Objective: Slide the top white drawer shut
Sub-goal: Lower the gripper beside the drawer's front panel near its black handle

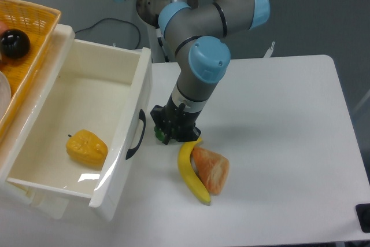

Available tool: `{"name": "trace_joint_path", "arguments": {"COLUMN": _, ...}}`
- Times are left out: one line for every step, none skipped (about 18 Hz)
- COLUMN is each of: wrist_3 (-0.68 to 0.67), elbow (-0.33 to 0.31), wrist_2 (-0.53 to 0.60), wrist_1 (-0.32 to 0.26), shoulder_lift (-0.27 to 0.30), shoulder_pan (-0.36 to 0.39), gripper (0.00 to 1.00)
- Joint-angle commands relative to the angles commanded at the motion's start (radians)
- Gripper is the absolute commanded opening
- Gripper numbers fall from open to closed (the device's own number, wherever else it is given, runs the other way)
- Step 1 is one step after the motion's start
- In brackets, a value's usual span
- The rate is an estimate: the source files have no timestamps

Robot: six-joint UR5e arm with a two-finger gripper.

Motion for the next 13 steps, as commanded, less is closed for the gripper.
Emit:
{"name": "trace_joint_path", "arguments": {"wrist_3": -0.012, "elbow": 0.000, "wrist_2": -0.006, "wrist_1": 0.000, "shoulder_lift": 0.002, "shoulder_pan": -0.002, "gripper": 0.02}}
{"name": "trace_joint_path", "arguments": {"wrist_3": -0.029, "elbow": 0.000, "wrist_2": -0.023, "wrist_1": 0.000, "shoulder_lift": 0.002, "shoulder_pan": -0.002, "gripper": 0.02}}
{"name": "trace_joint_path", "arguments": {"wrist_3": -0.040, "elbow": 0.000, "wrist_2": -0.040, "wrist_1": 0.000, "shoulder_lift": 0.002, "shoulder_pan": -0.002, "gripper": 0.02}}
{"name": "trace_joint_path", "arguments": {"wrist_3": -0.041, "elbow": 0.000, "wrist_2": -0.047, "wrist_1": 0.000, "shoulder_lift": 0.003, "shoulder_pan": -0.002, "gripper": 0.02}}
{"name": "trace_joint_path", "arguments": {"wrist_3": -0.043, "elbow": 0.000, "wrist_2": -0.051, "wrist_1": 0.000, "shoulder_lift": 0.003, "shoulder_pan": -0.002, "gripper": 0.02}}
{"name": "trace_joint_path", "arguments": {"wrist_3": -0.043, "elbow": 0.000, "wrist_2": -0.052, "wrist_1": -0.002, "shoulder_lift": 0.005, "shoulder_pan": -0.002, "gripper": 0.02}}
{"name": "trace_joint_path", "arguments": {"wrist_3": -0.046, "elbow": 0.000, "wrist_2": -0.054, "wrist_1": -0.002, "shoulder_lift": 0.005, "shoulder_pan": -0.003, "gripper": 0.02}}
{"name": "trace_joint_path", "arguments": {"wrist_3": -0.049, "elbow": 0.000, "wrist_2": -0.054, "wrist_1": -0.002, "shoulder_lift": 0.006, "shoulder_pan": -0.002, "gripper": 0.02}}
{"name": "trace_joint_path", "arguments": {"wrist_3": -0.054, "elbow": 0.000, "wrist_2": -0.063, "wrist_1": -0.002, "shoulder_lift": 0.006, "shoulder_pan": -0.003, "gripper": 0.02}}
{"name": "trace_joint_path", "arguments": {"wrist_3": -0.054, "elbow": 0.000, "wrist_2": -0.074, "wrist_1": -0.002, "shoulder_lift": 0.006, "shoulder_pan": -0.002, "gripper": 0.02}}
{"name": "trace_joint_path", "arguments": {"wrist_3": -0.054, "elbow": 0.000, "wrist_2": -0.078, "wrist_1": -0.003, "shoulder_lift": 0.006, "shoulder_pan": -0.002, "gripper": 0.02}}
{"name": "trace_joint_path", "arguments": {"wrist_3": -0.054, "elbow": 0.000, "wrist_2": -0.081, "wrist_1": -0.005, "shoulder_lift": 0.008, "shoulder_pan": -0.002, "gripper": 0.02}}
{"name": "trace_joint_path", "arguments": {"wrist_3": -0.055, "elbow": 0.000, "wrist_2": -0.084, "wrist_1": -0.006, "shoulder_lift": 0.008, "shoulder_pan": -0.002, "gripper": 0.02}}
